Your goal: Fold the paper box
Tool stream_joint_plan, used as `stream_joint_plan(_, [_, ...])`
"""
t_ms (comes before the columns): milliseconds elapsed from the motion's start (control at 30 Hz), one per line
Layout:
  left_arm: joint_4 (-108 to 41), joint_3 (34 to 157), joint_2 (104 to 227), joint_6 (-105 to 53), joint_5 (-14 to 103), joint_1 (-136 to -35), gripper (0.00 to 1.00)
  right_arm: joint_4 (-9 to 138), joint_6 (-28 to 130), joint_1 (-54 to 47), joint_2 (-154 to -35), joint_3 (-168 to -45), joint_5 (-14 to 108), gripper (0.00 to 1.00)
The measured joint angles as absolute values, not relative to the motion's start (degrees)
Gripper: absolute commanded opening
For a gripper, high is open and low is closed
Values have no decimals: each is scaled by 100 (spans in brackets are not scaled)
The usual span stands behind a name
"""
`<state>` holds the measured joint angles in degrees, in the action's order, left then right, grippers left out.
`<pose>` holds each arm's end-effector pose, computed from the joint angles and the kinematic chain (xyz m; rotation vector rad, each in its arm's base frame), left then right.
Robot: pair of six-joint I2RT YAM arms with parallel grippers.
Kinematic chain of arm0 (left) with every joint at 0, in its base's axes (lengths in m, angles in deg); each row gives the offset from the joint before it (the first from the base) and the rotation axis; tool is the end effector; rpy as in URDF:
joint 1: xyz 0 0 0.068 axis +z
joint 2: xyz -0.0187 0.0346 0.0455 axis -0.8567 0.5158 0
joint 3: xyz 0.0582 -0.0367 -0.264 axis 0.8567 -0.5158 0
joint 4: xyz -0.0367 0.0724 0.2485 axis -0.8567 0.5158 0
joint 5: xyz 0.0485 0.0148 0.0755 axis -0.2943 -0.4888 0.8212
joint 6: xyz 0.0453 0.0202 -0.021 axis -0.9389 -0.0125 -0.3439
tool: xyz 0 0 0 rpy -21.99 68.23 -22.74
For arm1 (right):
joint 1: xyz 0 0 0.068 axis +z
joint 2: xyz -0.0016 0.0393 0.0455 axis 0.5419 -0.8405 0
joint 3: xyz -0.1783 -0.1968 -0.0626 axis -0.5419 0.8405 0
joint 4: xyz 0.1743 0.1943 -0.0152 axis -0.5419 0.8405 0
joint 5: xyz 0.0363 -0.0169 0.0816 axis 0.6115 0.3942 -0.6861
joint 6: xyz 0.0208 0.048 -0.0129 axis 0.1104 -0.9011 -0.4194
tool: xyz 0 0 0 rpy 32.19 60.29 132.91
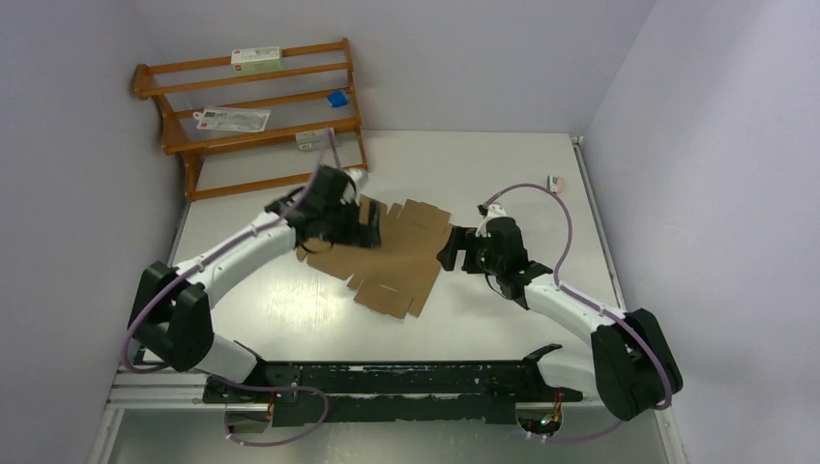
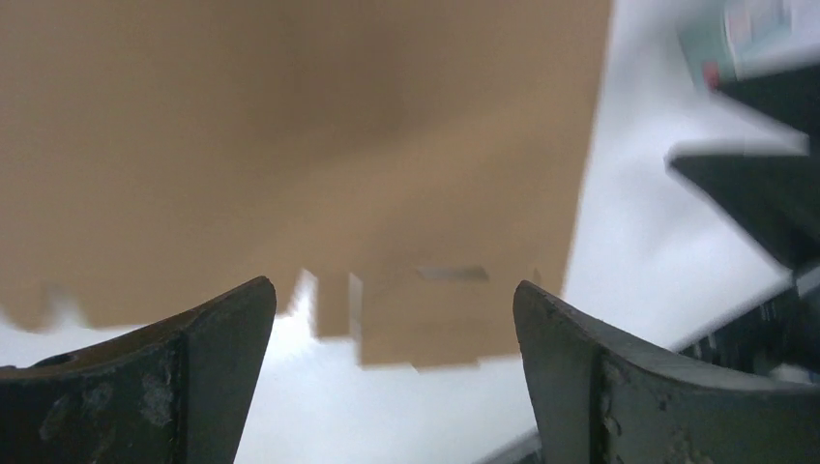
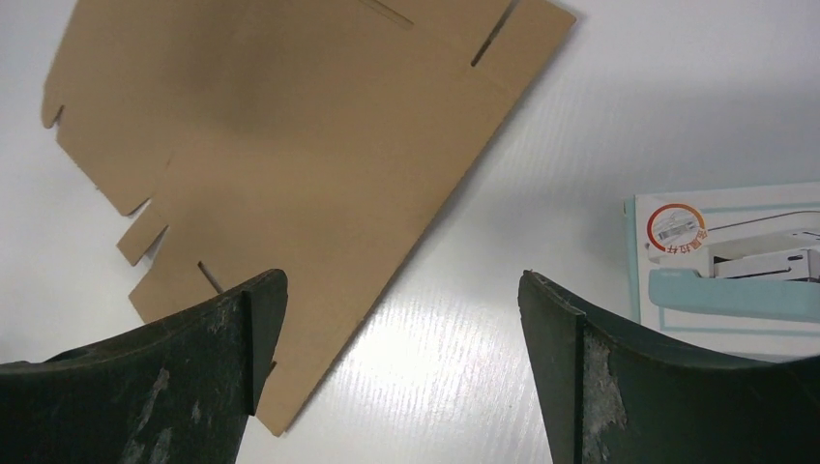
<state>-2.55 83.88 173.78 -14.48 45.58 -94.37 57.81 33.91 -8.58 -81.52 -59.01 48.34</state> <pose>0.2482 -0.1822 0.2467 0.3335 2.5525 -0.5701 0.2153 0.1014 0.1869 -0.0732 2.2155 0.5982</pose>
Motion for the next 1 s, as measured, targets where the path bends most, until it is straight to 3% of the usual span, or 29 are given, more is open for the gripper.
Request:
stream_joint_plan(167, [-231,9319,17913,-2084,4809,-8101,98,5767,3230,-858,-8589,-6011,4930,94])
stream_joint_plan(333, [-100,10056,19181,-2539,4999,-7404,98,5643,3101,-858,-9002,-6159,4926,94])
stream_joint_plan(633, [213,10812,20685,-2987,4825,-7170,98,5472,2974,-858,-9374,-6210,4924,94])
stream_joint_plan(1000, [66,10311,20390,-3055,4328,-7151,98,5391,2954,-832,-9920,-6529,4873,94])
